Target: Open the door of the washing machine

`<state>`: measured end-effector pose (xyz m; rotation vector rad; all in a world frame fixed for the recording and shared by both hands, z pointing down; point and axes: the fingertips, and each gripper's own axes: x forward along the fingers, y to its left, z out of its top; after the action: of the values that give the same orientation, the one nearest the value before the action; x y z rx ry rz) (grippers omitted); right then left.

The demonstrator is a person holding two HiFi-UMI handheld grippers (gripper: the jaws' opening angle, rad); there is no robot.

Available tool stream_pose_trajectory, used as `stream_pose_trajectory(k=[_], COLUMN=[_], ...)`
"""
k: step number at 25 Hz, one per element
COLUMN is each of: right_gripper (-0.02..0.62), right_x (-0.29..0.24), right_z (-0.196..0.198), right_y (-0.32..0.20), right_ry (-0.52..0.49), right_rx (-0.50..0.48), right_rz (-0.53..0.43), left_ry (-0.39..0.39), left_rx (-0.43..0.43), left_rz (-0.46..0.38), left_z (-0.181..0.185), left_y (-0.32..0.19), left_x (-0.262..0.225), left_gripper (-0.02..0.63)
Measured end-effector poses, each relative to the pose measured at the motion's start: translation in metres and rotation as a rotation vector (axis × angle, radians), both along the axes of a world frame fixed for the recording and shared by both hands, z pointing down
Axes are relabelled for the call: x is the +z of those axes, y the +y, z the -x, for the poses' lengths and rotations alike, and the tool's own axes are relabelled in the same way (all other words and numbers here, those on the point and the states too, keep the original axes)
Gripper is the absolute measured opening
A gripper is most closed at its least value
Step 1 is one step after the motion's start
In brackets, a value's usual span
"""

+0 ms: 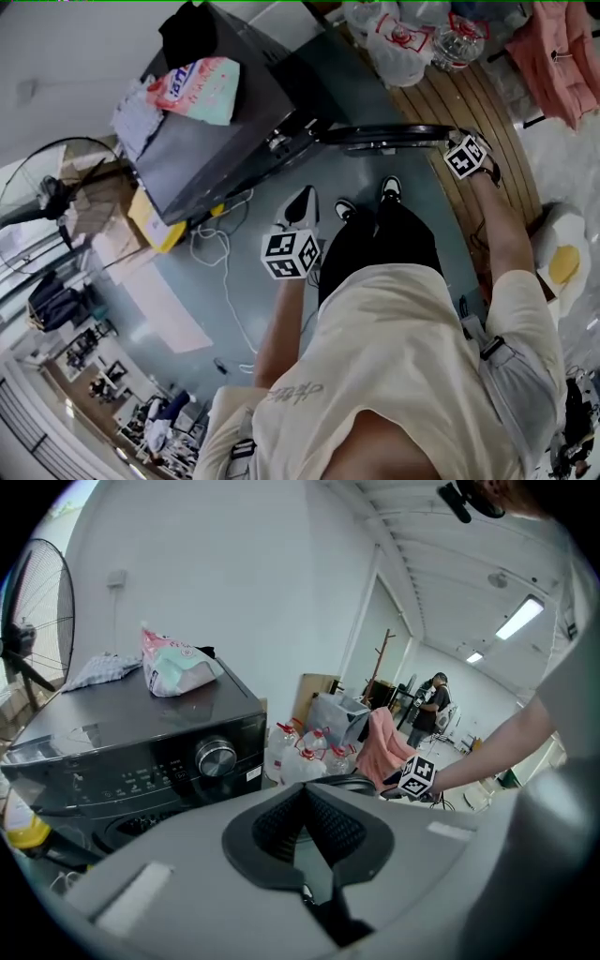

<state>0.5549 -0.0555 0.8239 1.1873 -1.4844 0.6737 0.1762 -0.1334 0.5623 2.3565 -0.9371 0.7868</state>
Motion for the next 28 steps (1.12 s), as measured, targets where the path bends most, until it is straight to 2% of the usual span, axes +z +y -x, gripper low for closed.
stream_pose_trajectory(k=[3,5,7,11,14,18,23,26,28], right_gripper=[0.198,0.196,0.188,0.129,0.002,0.002,0.002,0.002,0.002], right_x=[-0.011,-0.013,-0.012,-0.019,-0.047,-0.089,-0.167,-0.236,-0.284], right_z=[0.005,0.018,0.038,0.088,0.126,0.169,0.231,0.257,0.269], right_y=[0.027,0.052,0.077,0.110,0.092,0.049,-0.009,-0.050,-0.073], right_ry=[-0.006,-0.033,-0.067,-0.142,-0.188,-0.284,-0.414,-0.476,-0.512], right_rx=[0.095,0.130,0.142,0.154,0.129,0.115,0.024,-0.032,-0.067], right_rz=[-0.033,-0.022,0.005,0.050,-0.039,-0.162,-0.348,-0.515,-0.623], left_ry=[0.023,0.038,0.059,0.072,0.076,0.093,0.142,0.255,0.319], left_rx=[0.006,0.008,0.007,-0.027,-0.090,-0.164,-0.196,-0.245,-0.254], left_rz=[-0.009,-0.015,-0.025,-0.047,-0.045,-0.041,-0.066,-0.105,-0.164], left_z=[0.003,0.007,0.014,0.044,0.077,0.108,0.128,0.132,0.129], left_y=[0.003,0.008,0.013,0.023,0.026,0.024,0.025,0.013,-0.001], left_x=[0.000,-0.001,-0.005,-0.007,-0.002,0.003,-0.009,-0.045,-0.077], left_gripper=[0.017,0.017,0.017,0.017,0.017,0.017,0.015,0.017,0.017])
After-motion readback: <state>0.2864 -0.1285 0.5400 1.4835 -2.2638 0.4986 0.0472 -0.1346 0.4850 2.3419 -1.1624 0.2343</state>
